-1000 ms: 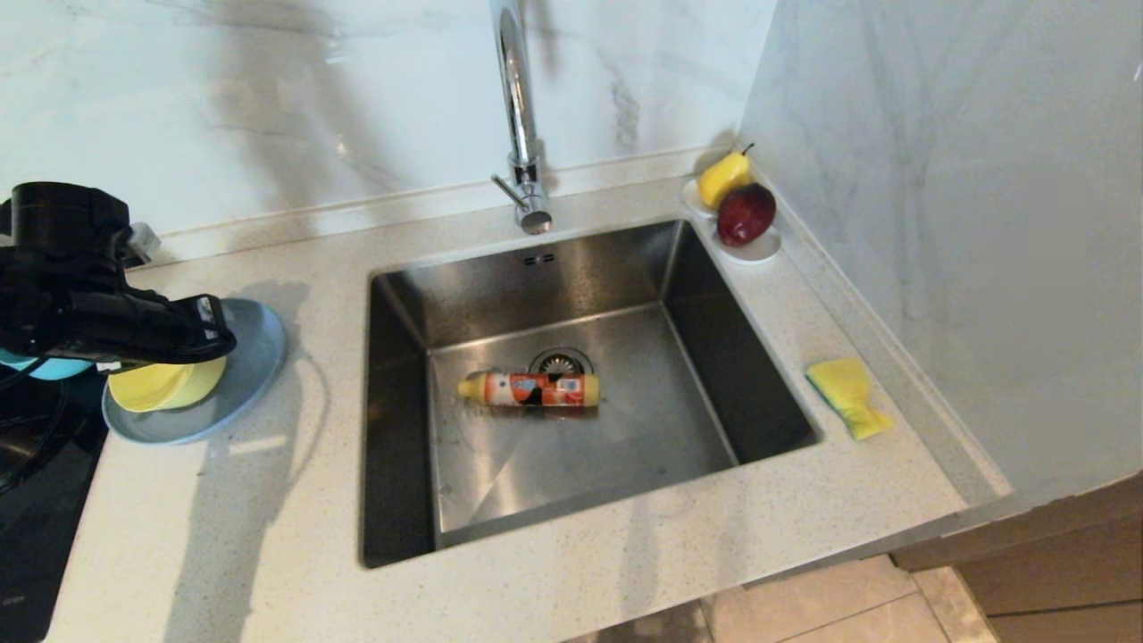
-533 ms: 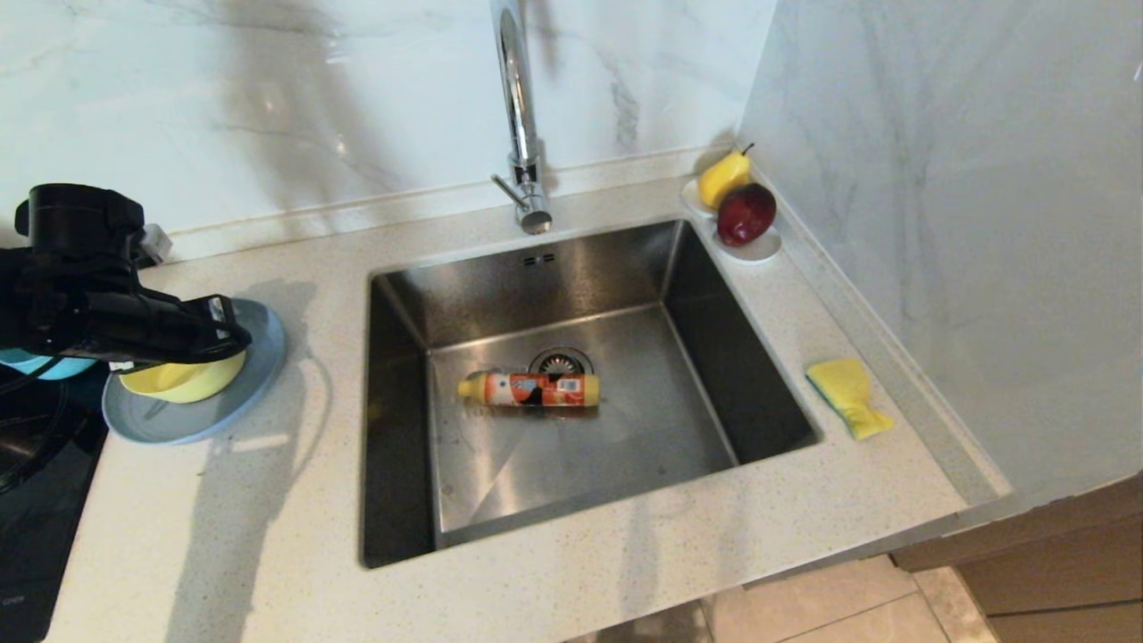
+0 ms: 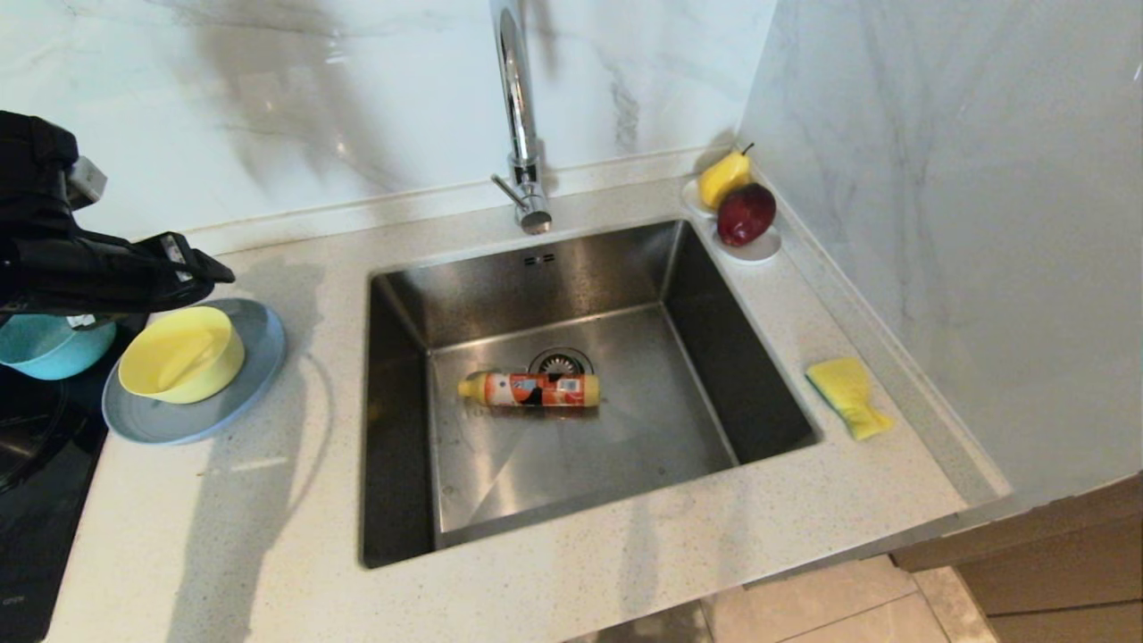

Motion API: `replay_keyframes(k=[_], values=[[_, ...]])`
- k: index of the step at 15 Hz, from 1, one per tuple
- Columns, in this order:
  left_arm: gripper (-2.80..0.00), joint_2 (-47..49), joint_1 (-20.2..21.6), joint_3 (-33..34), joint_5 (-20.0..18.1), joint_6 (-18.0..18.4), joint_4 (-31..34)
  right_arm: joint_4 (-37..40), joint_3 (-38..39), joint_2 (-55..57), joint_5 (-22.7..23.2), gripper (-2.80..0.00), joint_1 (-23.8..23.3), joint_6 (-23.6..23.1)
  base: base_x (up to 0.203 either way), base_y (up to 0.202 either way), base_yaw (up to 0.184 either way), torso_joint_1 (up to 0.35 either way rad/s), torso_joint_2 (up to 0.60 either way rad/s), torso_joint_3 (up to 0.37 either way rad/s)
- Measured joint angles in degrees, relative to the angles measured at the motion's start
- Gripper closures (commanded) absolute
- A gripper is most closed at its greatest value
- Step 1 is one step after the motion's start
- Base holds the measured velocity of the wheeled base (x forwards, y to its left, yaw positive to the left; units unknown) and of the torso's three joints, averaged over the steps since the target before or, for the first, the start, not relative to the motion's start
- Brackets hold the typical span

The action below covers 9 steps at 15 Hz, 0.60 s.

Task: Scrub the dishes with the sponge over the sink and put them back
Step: Place the bowl on the bowl

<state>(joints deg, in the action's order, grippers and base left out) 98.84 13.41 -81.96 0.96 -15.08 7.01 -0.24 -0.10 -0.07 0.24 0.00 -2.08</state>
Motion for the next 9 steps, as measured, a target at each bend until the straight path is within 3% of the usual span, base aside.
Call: replay_keyframes(k=[4, 9], values=[[0.00, -4.6, 3.8, 0.1, 0.0, -0.2, 2.1, 0.0, 0.0, 0.0, 0.0, 0.00, 0.0, 0.0, 0.000, 0.000, 0.000, 0.000, 0.00, 0.000], [0.00, -6.5, 15.0, -0.8, -0.6, 0.0, 2.1, 0.0, 0.0, 0.0, 0.0, 0.00, 0.0, 0.0, 0.000, 0.000, 0.000, 0.000, 0.00, 0.000]])
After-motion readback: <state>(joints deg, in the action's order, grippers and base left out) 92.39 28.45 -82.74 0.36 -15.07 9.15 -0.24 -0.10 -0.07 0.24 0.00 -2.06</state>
